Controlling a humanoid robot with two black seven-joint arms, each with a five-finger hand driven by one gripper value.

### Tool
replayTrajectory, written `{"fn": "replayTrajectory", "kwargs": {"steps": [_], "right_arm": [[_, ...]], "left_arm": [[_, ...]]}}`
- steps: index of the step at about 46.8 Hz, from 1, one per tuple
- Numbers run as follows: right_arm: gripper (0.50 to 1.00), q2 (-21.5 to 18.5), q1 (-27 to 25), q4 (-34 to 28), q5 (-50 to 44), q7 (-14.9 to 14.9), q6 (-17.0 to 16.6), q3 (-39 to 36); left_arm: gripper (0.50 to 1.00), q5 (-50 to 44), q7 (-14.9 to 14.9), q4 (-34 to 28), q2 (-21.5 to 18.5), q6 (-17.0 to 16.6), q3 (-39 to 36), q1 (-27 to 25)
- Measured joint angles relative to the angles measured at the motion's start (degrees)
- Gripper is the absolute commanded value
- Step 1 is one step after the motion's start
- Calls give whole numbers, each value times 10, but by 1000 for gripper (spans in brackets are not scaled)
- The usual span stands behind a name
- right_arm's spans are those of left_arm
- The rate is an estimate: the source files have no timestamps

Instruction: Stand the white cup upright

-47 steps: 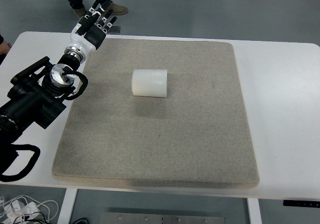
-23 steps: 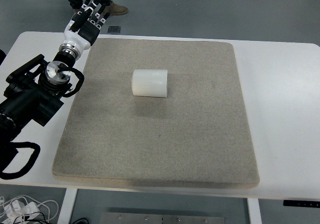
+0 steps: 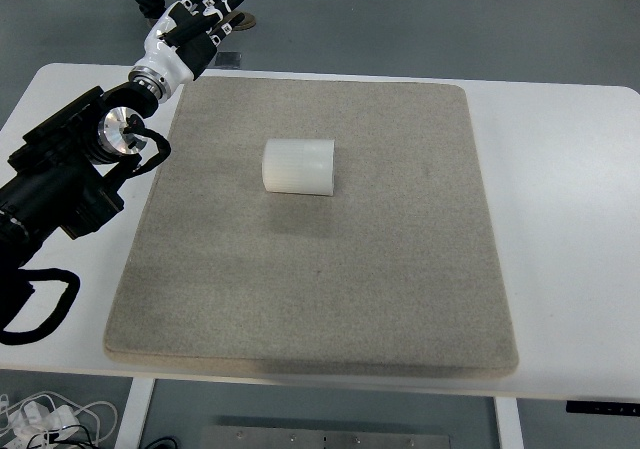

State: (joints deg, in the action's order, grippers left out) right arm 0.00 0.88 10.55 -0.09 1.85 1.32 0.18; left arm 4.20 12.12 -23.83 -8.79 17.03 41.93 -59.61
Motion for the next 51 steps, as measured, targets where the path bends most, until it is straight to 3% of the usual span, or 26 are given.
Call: {"fn": "replayTrajectory", "kwargs": {"steps": [10,28,41,51], "right_arm": [[952,0,0,0,0,0,0,0],[952,0,0,0,0,0,0,0],[952,0,0,0,0,0,0,0],[952,0,0,0,0,0,0,0]], "left_arm": [[994,117,-8,-36,-19,2,-23,-16],[992,330,-17,-209,-101,-2,-135,-35],[992,387,-104,-336,-171,3,-223,-67],[988,428,-148,-364,-181,8,-261,-95]]}}
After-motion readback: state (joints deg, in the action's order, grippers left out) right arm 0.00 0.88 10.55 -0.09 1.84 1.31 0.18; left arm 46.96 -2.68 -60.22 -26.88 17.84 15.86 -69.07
